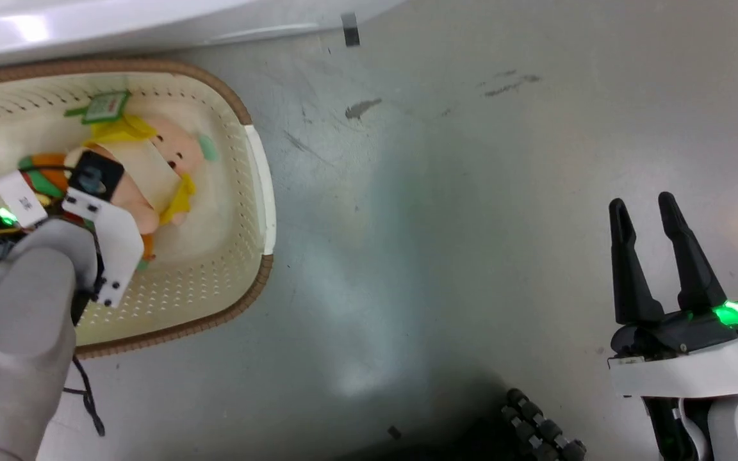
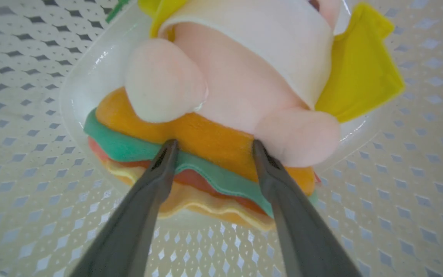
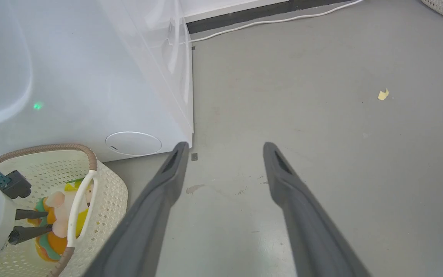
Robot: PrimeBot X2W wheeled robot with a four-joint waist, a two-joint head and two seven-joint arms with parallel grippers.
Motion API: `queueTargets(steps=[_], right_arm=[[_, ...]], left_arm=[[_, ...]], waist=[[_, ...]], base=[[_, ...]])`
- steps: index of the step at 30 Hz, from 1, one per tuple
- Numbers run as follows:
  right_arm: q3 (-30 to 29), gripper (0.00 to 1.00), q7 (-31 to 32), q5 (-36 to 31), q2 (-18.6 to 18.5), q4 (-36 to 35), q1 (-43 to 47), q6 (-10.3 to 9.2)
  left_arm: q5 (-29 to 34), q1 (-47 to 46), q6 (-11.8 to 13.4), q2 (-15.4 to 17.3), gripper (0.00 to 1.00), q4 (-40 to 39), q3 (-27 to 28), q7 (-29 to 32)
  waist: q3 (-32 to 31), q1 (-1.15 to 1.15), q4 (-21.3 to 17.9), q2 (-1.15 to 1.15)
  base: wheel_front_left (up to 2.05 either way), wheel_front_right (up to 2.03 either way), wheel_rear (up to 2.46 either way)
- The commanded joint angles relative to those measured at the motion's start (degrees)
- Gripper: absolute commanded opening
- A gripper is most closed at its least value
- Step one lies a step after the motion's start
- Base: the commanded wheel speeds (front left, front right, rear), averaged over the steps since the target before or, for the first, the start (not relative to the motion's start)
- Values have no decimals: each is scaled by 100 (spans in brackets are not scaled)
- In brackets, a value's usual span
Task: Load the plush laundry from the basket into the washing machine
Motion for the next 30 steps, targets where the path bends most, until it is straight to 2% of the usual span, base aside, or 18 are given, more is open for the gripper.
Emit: queueTargets(steps=[1,3,4,5,6,13,18,21,30], right_arm=[[-10,100,-81,99,2,-49,-136,-5],[-8,100,-105,137,2,-62,-159,-5],[-2,100,-117,153,2,-64,-173,-5],[-2,100,-117,153,2,-64,-173,-5],[13,100,-141,182,2,-65,-209,-5],[56,100,-213,246,2,-42,-448,-5],[124,100,-269,242,2,-42,-777,-5],[15,100,-269,52,2,3,-801,-5],[-259,100,-269,-536,2,427,-249,-5]], left_arm=[[-79,-226,8,50,100,234,-65,-27],[-97,-337,0,82,100,388,-128,-39],[-110,-377,-16,91,88,472,-166,-30],[-110,-377,-16,91,88,472,-166,-30],[-137,-473,-60,115,0,606,-248,-62],[-267,-702,-99,223,0,1033,-399,-265],[-505,-734,-7,273,0,1396,-372,-581],[-627,-456,21,15,0,1496,-356,-939],[-1310,501,-90,-1101,0,1850,-78,-2338]], waist=[[183,0,-52,0],[288,0,-78,0],[333,0,-92,0],[333,0,-92,0],[424,0,-122,0],[615,0,-239,0],[554,0,-366,0],[45,0,-204,0],[-1922,0,538,0]], base=[[0,0,0],[0,0,0],[0,0,0],[0,0,0],[0,0,0],[0,0,0],[0,0,0],[0,0,0],[0,0,0]])
